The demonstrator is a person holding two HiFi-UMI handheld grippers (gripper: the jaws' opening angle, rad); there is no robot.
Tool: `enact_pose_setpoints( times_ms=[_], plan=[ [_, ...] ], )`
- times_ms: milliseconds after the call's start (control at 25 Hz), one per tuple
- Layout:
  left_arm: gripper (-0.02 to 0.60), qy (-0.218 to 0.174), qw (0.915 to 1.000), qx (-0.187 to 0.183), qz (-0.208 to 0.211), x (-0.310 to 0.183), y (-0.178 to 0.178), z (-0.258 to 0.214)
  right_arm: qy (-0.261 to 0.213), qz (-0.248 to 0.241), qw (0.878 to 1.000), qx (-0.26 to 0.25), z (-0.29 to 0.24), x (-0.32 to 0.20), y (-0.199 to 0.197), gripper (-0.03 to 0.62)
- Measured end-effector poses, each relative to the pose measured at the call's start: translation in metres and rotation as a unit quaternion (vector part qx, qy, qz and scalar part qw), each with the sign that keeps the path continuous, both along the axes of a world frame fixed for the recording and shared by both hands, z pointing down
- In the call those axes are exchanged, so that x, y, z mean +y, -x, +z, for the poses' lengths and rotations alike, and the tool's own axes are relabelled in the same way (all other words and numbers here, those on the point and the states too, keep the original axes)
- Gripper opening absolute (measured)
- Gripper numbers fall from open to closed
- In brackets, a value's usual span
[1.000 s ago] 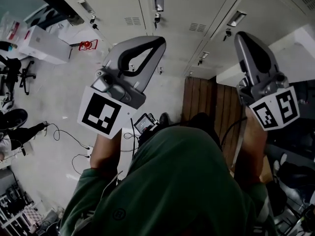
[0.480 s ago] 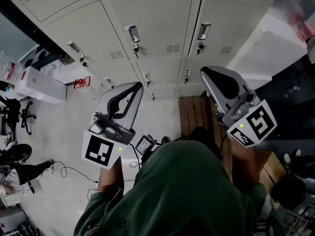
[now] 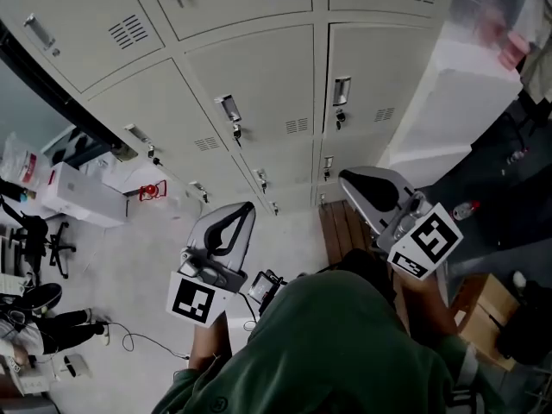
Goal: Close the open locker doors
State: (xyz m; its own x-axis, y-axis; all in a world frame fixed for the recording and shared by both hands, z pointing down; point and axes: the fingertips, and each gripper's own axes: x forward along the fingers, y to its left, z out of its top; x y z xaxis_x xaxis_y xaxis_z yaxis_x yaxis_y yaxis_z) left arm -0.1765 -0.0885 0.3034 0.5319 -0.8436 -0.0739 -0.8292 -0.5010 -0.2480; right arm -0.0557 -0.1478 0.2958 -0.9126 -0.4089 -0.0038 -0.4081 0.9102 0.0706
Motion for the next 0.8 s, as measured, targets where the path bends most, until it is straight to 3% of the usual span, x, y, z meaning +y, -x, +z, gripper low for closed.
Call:
enact_pose_setpoints(
  times_ms=[400, 800],
  plan=[
    [0.0, 0.02, 0.9996, -0.005, 0.018, 0.006, -0.007, 0.014, 0.011, -0.007, 1.0, 0.018, 0.017, 0.011, 0.003, 0.005],
    [0.0, 0.041, 0.9989, -0.022, 0.006, 0.01, 0.007, 0.03, 0.026, -0.011, 0.999, 0.034, 0.026, 0.014, 0.006, 0.005]
  ],
)
